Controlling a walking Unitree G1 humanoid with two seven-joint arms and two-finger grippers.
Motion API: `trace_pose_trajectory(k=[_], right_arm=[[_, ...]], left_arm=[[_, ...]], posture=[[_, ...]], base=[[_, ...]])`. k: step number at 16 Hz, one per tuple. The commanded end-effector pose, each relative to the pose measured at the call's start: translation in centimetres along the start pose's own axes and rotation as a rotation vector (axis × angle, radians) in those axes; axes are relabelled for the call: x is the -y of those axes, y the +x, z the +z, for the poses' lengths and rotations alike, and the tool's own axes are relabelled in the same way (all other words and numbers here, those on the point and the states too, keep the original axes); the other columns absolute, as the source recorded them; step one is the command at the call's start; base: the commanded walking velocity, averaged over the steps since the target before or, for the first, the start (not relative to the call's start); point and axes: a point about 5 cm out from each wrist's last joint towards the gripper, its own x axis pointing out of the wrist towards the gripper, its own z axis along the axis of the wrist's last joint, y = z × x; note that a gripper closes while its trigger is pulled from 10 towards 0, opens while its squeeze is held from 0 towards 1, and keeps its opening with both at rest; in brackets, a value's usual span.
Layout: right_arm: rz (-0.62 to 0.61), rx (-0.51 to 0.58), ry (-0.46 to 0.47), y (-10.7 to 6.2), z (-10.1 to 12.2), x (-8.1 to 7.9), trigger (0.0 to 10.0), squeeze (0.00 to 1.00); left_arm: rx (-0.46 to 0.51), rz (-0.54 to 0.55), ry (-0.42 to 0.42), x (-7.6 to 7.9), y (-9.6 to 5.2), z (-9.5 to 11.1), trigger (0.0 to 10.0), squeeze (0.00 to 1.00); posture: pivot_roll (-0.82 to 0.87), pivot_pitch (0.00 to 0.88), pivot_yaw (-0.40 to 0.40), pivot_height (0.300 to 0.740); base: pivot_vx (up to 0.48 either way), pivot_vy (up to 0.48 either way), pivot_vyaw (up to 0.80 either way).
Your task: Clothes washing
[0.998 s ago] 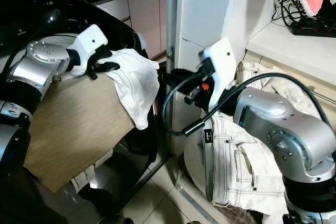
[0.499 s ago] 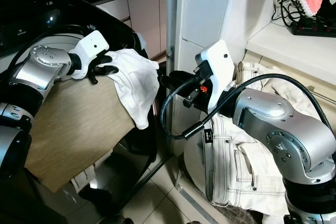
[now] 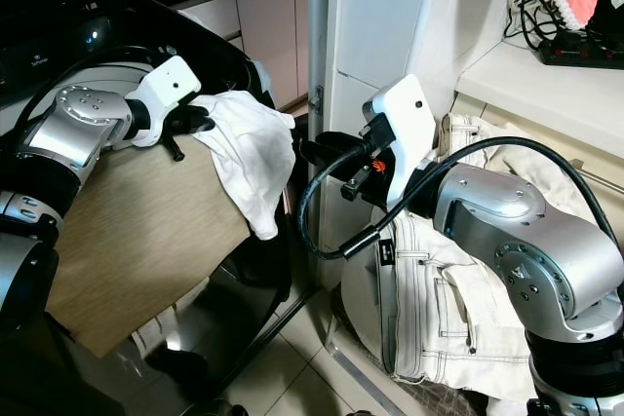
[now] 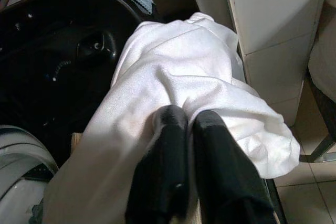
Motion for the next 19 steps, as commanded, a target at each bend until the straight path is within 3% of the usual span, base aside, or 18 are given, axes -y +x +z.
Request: trace_pose_trajectory(k=[1,3,5,6,7,9,10,11,12,13,14,15,17,18,19], right_arm=[[0.013,-0.012,-0.015,0.0,-0.2,-0.4,10.0,0.00],[0.013,-0.013,-0.017,0.0,-0.2,-0.4,10.0,0.00],[0.012,-0.013,-0.019,0.0,-0.2,-0.4,10.0,0.00],[0.010,-0.012,-0.020,0.0,-0.2,-0.4,10.0,0.00],[0.008,-0.009,-0.022,0.0,-0.1,-0.3,10.0,0.00],[0.004,-0.009,-0.022,0.0,-0.1,-0.3,10.0,0.00],[0.003,-0.008,-0.022,0.0,-0.2,-0.3,10.0,0.00],[-0.002,-0.006,-0.022,0.0,-0.1,-0.3,10.0,0.00],[-0.004,-0.005,-0.022,0.0,-0.1,-0.3,10.0,0.00],[-0.006,-0.003,-0.022,0.0,-0.2,-0.3,10.0,0.00],[-0.003,-0.003,-0.022,0.1,-0.2,-0.3,10.0,0.00],[0.004,-0.004,-0.024,0.3,-0.2,-0.4,10.0,0.00],[0.009,-0.005,-0.027,0.4,-0.3,-0.6,10.0,0.00],[0.011,-0.009,-0.028,0.4,-0.3,-0.6,10.0,0.00],[0.011,-0.010,-0.029,0.3,-0.4,-0.6,10.0,0.00]], left_arm=[[-0.028,0.010,-0.017,-0.2,-0.2,-0.6,0.0,0.00],[-0.022,0.025,-0.025,-0.3,-0.2,-0.6,0.0,0.00],[0.009,0.126,-0.034,-1.2,-0.6,-0.2,0.0,0.00],[0.023,0.239,-0.021,-2.4,-1.2,0.3,0.0,0.00],[0.059,0.434,-0.010,-4.5,-2.6,1.2,0.0,0.00],[0.103,0.838,0.105,-8.8,-7.1,3.1,0.0,0.00],[0.120,0.937,0.147,-9.7,-8.5,3.7,0.0,0.00],[0.182,1.137,0.235,-11.4,-11.7,5.2,0.0,0.00],[0.190,1.165,0.251,-11.7,-12.2,5.4,0.0,0.00],[0.126,1.099,0.238,-11.6,-11.8,4.6,0.0,0.00],[0.078,0.963,0.169,-10.8,-10.2,3.2,1.1,0.00],[0.022,0.782,0.099,-9.3,-7.9,1.4,10.0,0.00],[0.003,0.641,0.053,-7.5,-5.8,-0.1,10.0,0.00],[0.008,0.625,0.011,-7.0,-5.3,-0.5,10.0,0.21],[0.007,0.626,-0.002,-7.0,-5.3,-0.6,10.0,1.00]], posture=[[-0.11,0.000,0.070,0.740],[-0.10,0.000,0.070,0.740],[-0.10,0.000,0.071,0.740],[-0.11,0.000,0.073,0.740],[-0.11,0.000,0.074,0.740],[-0.11,0.000,0.077,0.740],[-0.11,0.000,0.077,0.740],[-0.10,0.000,0.078,0.740],[-0.10,0.000,0.078,0.740],[-0.10,0.000,0.074,0.740],[-0.09,0.000,0.074,0.740],[-0.09,0.000,0.076,0.740],[-0.10,0.000,0.077,0.740],[-0.10,0.000,0.077,0.740],[-0.10,0.000,0.077,0.740]], base=[[0.000,0.000,0.00],[0.000,0.000,0.00],[0.000,0.000,0.00],[0.000,0.000,0.00],[0.000,0.000,0.00],[0.000,0.000,0.00],[0.000,0.000,0.00],[0.000,0.000,0.00],[0.000,0.000,0.00],[0.000,0.000,0.00],[0.000,0.000,0.00],[0.000,0.000,0.00],[0.000,0.000,0.00],[0.000,0.000,0.00],[0.000,0.000,0.00]])
